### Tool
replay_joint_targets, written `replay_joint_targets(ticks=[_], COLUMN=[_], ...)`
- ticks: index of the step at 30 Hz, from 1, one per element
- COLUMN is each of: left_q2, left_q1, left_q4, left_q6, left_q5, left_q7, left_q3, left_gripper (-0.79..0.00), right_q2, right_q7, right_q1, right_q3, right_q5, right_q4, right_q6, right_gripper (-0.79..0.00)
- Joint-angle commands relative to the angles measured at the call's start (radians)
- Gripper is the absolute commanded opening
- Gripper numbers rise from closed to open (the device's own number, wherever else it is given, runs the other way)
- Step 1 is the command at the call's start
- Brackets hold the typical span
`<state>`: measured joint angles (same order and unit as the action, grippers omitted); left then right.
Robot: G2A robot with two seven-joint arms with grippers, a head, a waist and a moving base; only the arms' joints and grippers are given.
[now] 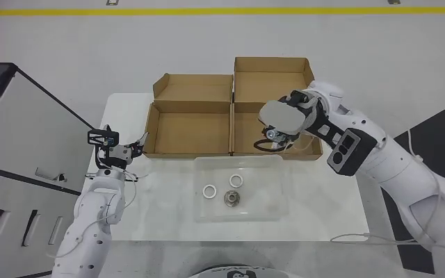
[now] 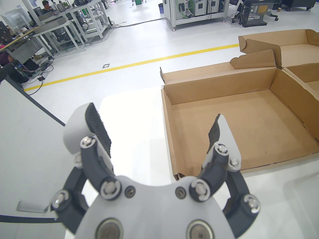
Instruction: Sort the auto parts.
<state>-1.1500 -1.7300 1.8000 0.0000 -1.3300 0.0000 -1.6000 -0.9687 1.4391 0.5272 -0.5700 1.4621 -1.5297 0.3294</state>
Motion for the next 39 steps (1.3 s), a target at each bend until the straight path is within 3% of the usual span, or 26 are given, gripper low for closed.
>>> replay_joint_targets(ticks=[1, 7, 13, 19, 24, 31, 39], left_q2=[0.0, 0.0, 0.0, 0.0, 0.0, 0.0, 0.0], left_q1=[0.0, 0.0, 0.0, 0.0, 0.0, 0.0, 0.0], left_q4=[0.0, 0.0, 0.0, 0.0, 0.0, 0.0, 0.0], left_q6=[0.0, 0.0, 0.0, 0.0, 0.0, 0.0, 0.0], left_q5=[0.0, 0.0, 0.0, 0.0, 0.0, 0.0, 0.0], left_q7=[0.0, 0.0, 0.0, 0.0, 0.0, 0.0, 0.0], left_q3=[0.0, 0.0, 0.0, 0.0, 0.0, 0.0, 0.0], left_gripper=[0.0, 0.0, 0.0, 0.0, 0.0, 0.0, 0.0], right_q2=[0.012, 0.068, 0.141, 0.179, 0.189, 0.185, 0.12], right_q7=[-0.035, -0.162, -0.379, -0.527, -0.63, -0.647, -0.631], right_q1=[0.009, 0.045, 0.037, 0.02, -0.022, -0.123, -0.267], right_q3=[-0.032, -0.15, -0.259, -0.274, -0.23, -0.095, 0.117], right_q5=[0.021, 0.136, 0.42, 0.558, 0.647, 0.797, 0.893], right_q4=[0.021, 0.059, 0.029, -0.052, -0.066, 0.024, 0.197], right_q6=[0.037, 0.176, 0.422, 0.579, 0.681, 0.683, 0.683], right_gripper=[-0.785, -0.785, -0.785, -0.785, -0.785, -0.785, -0.785])
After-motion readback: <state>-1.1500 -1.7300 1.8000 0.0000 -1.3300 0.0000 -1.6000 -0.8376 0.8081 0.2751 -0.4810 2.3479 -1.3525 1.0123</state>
